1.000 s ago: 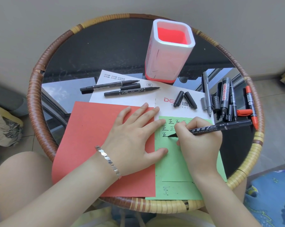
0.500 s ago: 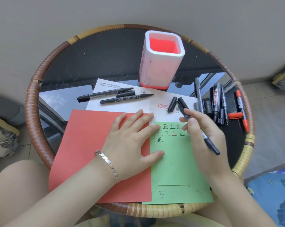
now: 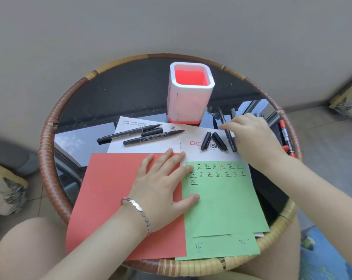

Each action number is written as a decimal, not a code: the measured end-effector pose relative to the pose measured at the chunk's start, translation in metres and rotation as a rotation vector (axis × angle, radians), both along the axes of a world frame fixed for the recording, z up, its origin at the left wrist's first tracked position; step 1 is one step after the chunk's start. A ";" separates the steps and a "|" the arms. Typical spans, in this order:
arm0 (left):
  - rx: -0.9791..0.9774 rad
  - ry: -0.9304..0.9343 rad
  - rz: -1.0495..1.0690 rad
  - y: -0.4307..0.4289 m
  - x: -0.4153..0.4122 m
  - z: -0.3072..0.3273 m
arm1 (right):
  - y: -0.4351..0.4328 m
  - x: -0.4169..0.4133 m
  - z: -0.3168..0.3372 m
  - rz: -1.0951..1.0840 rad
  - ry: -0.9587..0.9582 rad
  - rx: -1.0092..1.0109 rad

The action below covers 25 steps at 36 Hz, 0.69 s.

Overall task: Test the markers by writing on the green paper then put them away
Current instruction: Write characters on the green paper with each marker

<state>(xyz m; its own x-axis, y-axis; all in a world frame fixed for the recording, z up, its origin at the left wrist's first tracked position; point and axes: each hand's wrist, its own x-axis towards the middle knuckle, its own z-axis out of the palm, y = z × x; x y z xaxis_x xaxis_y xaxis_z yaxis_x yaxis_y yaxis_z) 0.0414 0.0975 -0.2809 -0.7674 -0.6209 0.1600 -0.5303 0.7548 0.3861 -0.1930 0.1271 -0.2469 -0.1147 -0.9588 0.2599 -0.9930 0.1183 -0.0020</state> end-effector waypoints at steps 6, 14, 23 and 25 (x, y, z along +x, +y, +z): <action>0.009 0.006 -0.003 -0.001 0.000 -0.001 | 0.000 -0.005 0.001 -0.078 -0.120 -0.054; -0.012 0.003 -0.003 -0.001 0.000 -0.002 | -0.005 -0.014 0.011 -0.316 -0.305 0.052; -0.014 0.011 -0.003 -0.001 0.000 -0.002 | -0.021 -0.011 0.012 -0.506 -0.405 0.083; -0.014 0.009 -0.001 -0.001 0.000 -0.002 | -0.017 -0.009 0.018 -0.510 -0.574 0.032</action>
